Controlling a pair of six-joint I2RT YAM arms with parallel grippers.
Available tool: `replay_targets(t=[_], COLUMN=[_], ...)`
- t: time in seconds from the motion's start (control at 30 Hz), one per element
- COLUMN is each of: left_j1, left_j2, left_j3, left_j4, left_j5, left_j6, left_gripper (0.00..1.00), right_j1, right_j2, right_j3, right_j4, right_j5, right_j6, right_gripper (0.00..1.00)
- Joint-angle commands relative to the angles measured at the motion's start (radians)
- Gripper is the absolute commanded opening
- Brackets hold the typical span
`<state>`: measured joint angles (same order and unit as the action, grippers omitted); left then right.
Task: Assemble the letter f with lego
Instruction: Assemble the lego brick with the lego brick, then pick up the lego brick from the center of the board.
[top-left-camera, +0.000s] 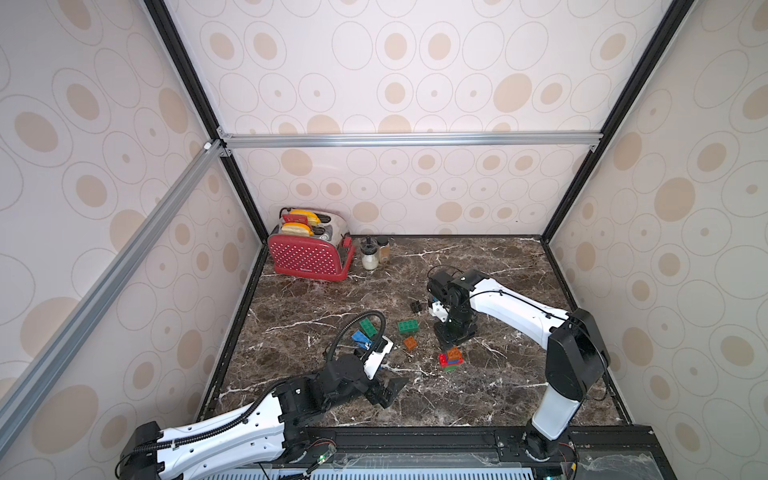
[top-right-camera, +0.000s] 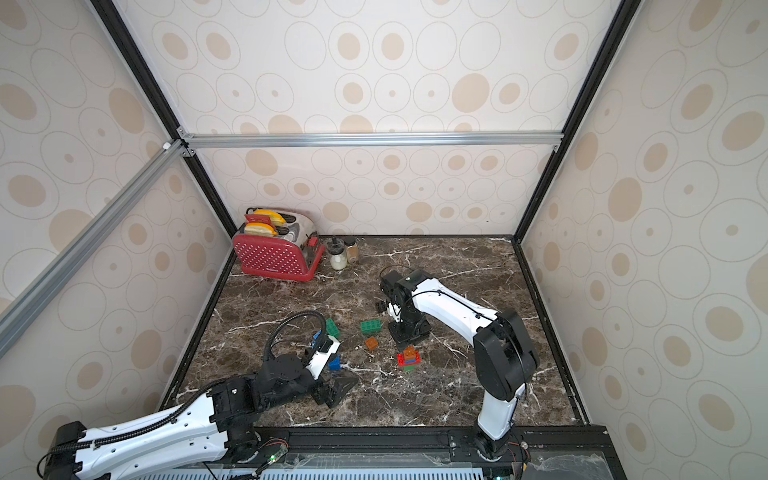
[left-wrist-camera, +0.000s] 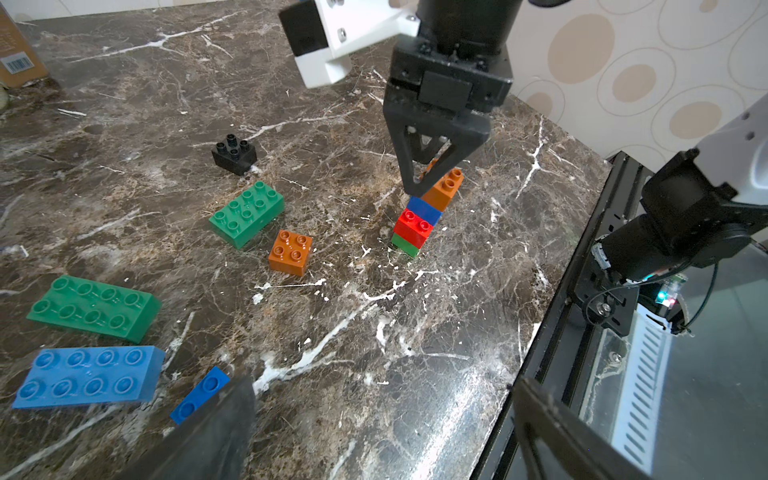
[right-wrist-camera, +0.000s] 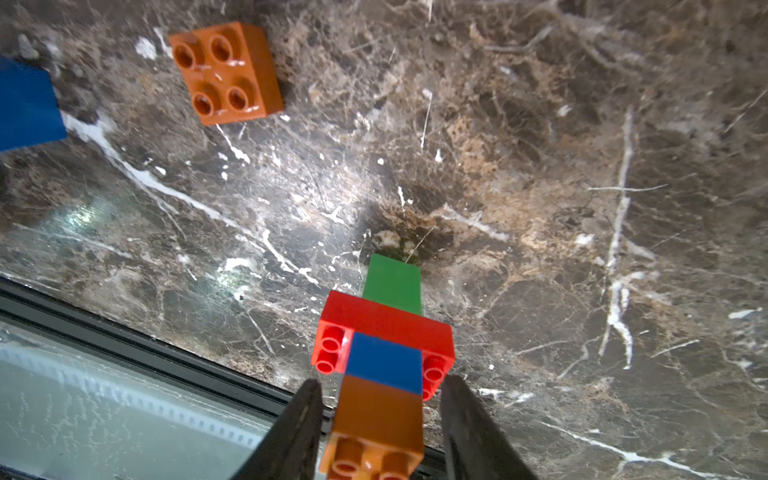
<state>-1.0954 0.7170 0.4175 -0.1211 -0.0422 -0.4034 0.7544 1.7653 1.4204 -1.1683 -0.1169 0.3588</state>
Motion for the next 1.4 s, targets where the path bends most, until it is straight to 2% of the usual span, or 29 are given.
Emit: replay_targets(t=[0.0,0.13,0.2,0.27,0.37,0.5,0.67,0.87,1.13,1.37], left_j1=[-0.011,-0.010,0.001,0.040,0.144,0.249,0.406,0.575,0.579,0.585], left_j2=[-0.013,-0.038,-0.051,-0.051,-0.028,0.042,0.123,0.043,0.066,0.107], left_j3=[0.050,0.064,0.105,0.161,0.253,0.358,0.409,0.313,0.290,0.292], left_j4=[-0.029,-0.066,-0.156,-0.260,-0.404,-0.522,-0.575,-0.483,-0.474,-0.505], left_j5=[-0.037,-0.098,-0.165,-0.166,-0.059,0.134,0.396,0.535,0.518,0.487], left_j6=[-0.011,-0.043,-0.095,-0.146,-0.209,-0.224,-0.248,-0.335,-0.343,-0.298], left_gripper=[0.99,0.99,0.99,0.99,0.99,0.99,0.99,0.99,0.99,0.99], right_j1=[0.006,0.006,0.007,0.018,0.030,0.052,0.063,0.064,0.066,0.068], right_j2=[-0.031,-0.018,0.032,0.087,0.190,0.307,0.399,0.450,0.507,0.536], right_j3=[0.050,0.120,0.170,0.208,0.274,0.364,0.455,0.488,0.520,0.543], right_j4=[-0.039,-0.034,-0.033,0.003,0.049,0.085,0.061,0.070,0.070,0.084], right_j5=[0.013,0.004,-0.019,-0.036,-0.059,-0.067,-0.012,-0.008,0.028,0.037], right_j6=[-0.001,-0.013,-0.017,-0.006,0.031,0.077,0.110,0.120,0.159,0.188], right_gripper=[0.52,0.60,0.66,0.72,0.81,0.92,0.94,0.92,0.89,0.89])
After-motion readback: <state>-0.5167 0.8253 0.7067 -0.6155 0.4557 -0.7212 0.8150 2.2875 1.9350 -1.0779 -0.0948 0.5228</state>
